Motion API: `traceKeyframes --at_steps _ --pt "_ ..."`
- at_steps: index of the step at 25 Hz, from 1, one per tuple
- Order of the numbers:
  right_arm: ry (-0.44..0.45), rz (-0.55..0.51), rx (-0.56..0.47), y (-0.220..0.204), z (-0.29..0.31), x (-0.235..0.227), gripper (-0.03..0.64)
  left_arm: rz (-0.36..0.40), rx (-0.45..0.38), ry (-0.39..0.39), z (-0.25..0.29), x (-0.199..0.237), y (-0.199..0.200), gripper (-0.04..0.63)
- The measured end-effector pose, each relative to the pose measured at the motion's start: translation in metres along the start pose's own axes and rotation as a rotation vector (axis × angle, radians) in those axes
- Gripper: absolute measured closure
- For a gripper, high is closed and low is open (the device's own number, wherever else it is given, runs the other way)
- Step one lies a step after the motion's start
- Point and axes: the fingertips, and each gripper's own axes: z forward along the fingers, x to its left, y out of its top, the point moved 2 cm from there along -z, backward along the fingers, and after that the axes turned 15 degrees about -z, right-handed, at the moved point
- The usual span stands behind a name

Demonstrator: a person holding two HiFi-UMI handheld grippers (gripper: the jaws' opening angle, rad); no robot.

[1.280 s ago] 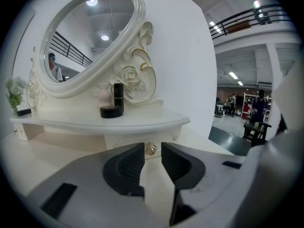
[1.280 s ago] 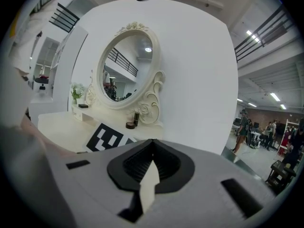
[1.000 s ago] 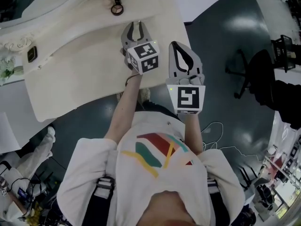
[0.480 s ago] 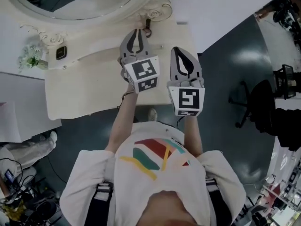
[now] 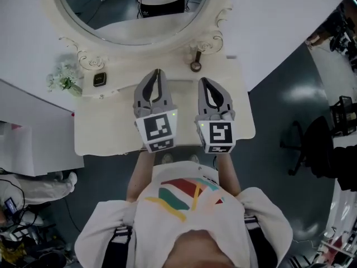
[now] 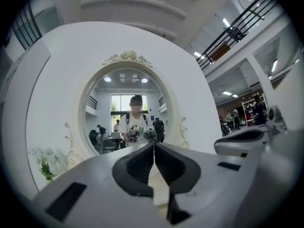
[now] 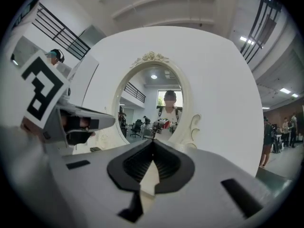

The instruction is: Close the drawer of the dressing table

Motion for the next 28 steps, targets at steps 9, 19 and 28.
traceKeyframes --at_steps 9,19,28 --pt "0.066 0.001 0.003 0.005 0.002 0.062 0.617 -0.002 -0.092 0.100 -0.071 0.067 0.017 0.584" --pt "0.098 -0.022 0.028 0.003 -0.007 0.087 0.617 -0.025 -0.038 0.120 -0.088 0.082 0.000 0.584" --pt "0.109 -0.002 0.033 0.004 -0.010 0.093 0.617 -0.046 -0.016 0.114 -0.087 0.085 -0.007 0.584"
